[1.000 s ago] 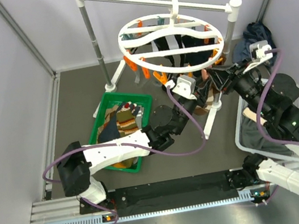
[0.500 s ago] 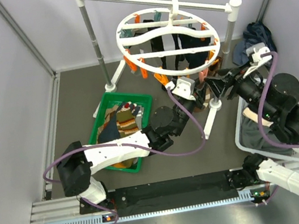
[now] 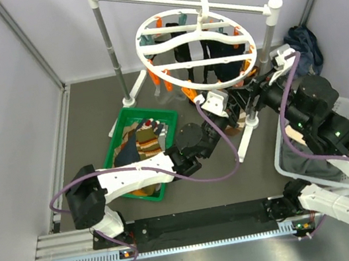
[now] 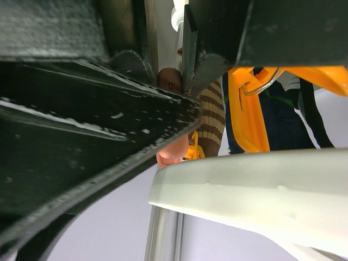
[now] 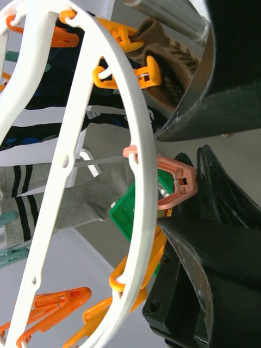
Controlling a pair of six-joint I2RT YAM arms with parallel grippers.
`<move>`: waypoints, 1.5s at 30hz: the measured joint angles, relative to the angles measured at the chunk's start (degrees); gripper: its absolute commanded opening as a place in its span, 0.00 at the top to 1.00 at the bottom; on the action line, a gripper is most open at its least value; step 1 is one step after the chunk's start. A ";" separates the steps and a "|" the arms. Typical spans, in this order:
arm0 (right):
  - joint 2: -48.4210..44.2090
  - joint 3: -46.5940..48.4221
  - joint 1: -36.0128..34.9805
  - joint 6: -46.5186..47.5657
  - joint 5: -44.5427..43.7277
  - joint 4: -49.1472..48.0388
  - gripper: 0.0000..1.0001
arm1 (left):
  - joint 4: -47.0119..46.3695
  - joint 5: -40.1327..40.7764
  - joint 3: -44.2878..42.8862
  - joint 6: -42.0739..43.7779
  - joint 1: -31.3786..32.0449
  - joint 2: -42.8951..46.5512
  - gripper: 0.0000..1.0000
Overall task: Clip the socks to the hanger
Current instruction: Open the clamp at the hanger, then pick up the sock from the bin.
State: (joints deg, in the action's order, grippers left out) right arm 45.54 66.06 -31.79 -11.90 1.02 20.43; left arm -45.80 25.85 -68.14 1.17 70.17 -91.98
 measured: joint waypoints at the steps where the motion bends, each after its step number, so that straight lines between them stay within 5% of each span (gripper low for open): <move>1: 0.20 0.22 0.00 0.15 0.07 -0.22 0.50 | 0.00 -0.15 0.00 -0.04 -0.02 0.00 1.00; 10: 1.75 0.81 -0.02 0.35 0.61 -1.09 0.78 | 0.00 -1.36 0.00 -0.50 -0.15 0.00 1.00; 15: 1.75 0.81 0.09 0.44 0.35 -1.42 0.99 | 0.11 -1.57 0.04 -0.94 -0.20 0.24 0.72; 22: 1.60 0.79 0.07 0.13 0.87 -2.25 1.00 | 2.25 -2.97 3.30 -1.03 0.00 2.75 0.26; 26: 1.27 0.72 0.09 0.13 0.83 -2.32 1.00 | 7.30 -3.06 7.76 -2.54 0.04 6.29 0.13; 40: 0.63 -1.22 0.09 0.17 0.81 -4.22 1.00 | 42.71 12.76 21.70 -17.33 -0.55 30.64 0.17; 45: 0.63 -1.27 0.07 0.31 0.72 -4.44 1.00 | 57.59 12.37 21.99 -24.98 -11.89 31.63 0.26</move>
State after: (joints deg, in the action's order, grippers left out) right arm 46.17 64.79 -31.73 -11.60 1.74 15.99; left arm 11.79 38.22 -46.15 -23.81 58.28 -60.36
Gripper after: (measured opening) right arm 0.102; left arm 0.800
